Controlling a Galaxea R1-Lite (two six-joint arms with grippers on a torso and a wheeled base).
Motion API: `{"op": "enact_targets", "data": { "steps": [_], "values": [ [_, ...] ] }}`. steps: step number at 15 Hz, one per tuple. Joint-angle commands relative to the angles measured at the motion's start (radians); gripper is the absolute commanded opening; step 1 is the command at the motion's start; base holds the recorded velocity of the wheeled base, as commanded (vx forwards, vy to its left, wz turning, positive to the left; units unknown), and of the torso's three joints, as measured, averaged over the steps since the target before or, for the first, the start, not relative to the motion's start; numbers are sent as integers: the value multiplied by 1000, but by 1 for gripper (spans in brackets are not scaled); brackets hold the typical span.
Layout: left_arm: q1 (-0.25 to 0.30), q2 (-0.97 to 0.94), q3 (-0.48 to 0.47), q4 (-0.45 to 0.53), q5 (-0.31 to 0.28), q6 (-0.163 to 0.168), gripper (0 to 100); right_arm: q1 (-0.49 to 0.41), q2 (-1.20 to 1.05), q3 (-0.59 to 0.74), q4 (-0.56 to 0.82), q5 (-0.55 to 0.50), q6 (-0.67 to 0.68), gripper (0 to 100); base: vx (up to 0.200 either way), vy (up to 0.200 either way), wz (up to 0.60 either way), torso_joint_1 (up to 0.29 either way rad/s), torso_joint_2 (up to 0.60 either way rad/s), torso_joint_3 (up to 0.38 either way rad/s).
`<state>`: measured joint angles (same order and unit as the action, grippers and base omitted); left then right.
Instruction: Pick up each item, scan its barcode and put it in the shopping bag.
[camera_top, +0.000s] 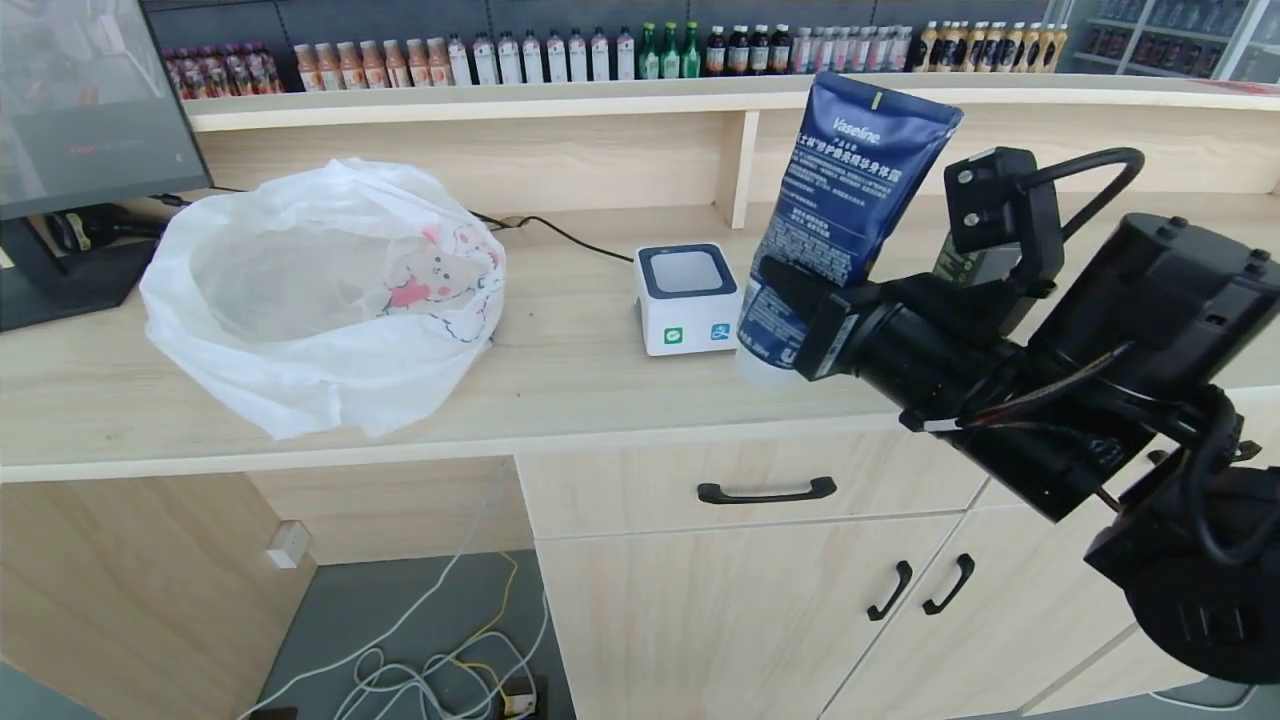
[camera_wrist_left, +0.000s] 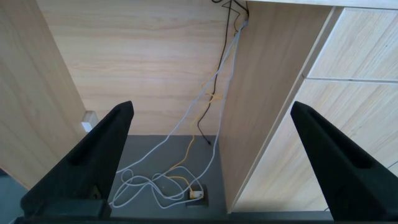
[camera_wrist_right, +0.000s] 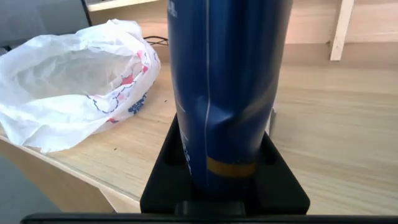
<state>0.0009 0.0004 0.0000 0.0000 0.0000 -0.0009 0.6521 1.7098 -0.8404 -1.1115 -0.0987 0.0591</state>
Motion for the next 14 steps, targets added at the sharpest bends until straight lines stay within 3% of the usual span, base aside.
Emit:
{"op": "enact_targets", "data": {
  "steps": [1, 14],
  "values": [
    [1, 0, 0, 0, 0, -1, 100, 0, 4, 20, 1, -15, -2, 0, 0, 0, 0, 0, 0, 0],
    [-1, 0, 0, 2, 0, 2, 100, 0, -148, 141, -14, -58, -7, 0, 0, 0, 0, 0, 0, 0]
  ]
}}
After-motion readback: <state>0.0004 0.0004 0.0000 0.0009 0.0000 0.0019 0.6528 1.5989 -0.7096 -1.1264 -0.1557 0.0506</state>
